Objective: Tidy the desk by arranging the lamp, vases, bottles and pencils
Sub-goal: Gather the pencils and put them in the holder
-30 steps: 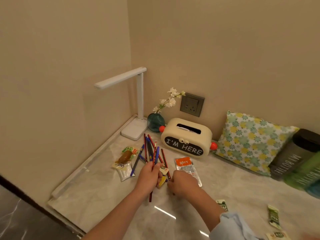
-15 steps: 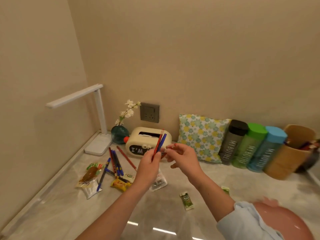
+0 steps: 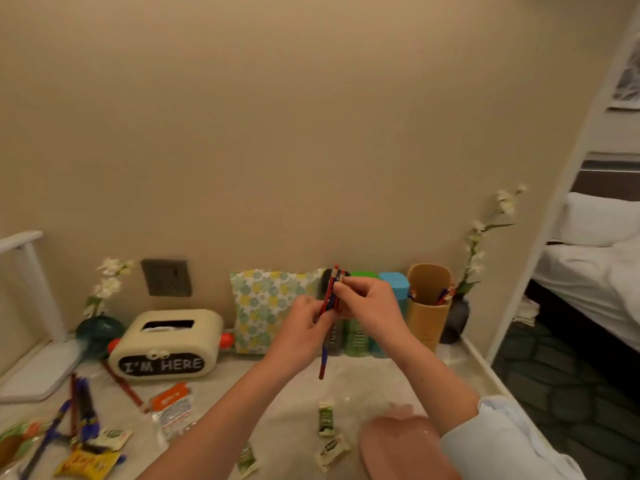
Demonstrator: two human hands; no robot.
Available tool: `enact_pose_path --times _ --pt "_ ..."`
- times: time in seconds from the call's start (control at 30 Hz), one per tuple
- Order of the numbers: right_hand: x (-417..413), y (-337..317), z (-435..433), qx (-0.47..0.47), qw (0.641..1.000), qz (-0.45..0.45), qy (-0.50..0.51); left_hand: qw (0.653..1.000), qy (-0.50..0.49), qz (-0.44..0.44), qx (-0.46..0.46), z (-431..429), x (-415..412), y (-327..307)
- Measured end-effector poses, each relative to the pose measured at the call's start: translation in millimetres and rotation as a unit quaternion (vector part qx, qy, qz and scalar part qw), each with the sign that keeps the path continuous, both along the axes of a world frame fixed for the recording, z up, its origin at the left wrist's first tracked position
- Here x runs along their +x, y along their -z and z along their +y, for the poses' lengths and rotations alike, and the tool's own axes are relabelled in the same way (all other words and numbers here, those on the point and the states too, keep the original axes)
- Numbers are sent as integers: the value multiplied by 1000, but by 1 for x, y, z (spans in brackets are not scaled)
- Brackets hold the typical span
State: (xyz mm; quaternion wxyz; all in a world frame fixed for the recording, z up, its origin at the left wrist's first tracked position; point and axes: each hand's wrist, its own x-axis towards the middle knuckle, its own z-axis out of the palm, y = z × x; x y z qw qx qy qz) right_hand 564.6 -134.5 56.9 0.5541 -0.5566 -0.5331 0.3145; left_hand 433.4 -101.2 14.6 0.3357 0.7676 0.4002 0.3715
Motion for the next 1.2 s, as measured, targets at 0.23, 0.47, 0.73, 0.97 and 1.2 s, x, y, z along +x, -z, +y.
enact_pose_path --times 0.23,0.47,0.73,0.97,1.2 --pt "110 -41 -6 92 990 -98 48 993 13 73 87 9 106 -55" --pt "185 -51 18 121 971 -166 123 982 -37 78 169 36 183 -80" --pt "224 10 45 45 966 -216 138 917 -132 229 298 68 223 -31" --pt "231 48 54 6 953 -271 136 903 -135 278 298 73 226 8" --pt "226 57 43 4 940 -306 152 913 -138 250 291 55 204 15"
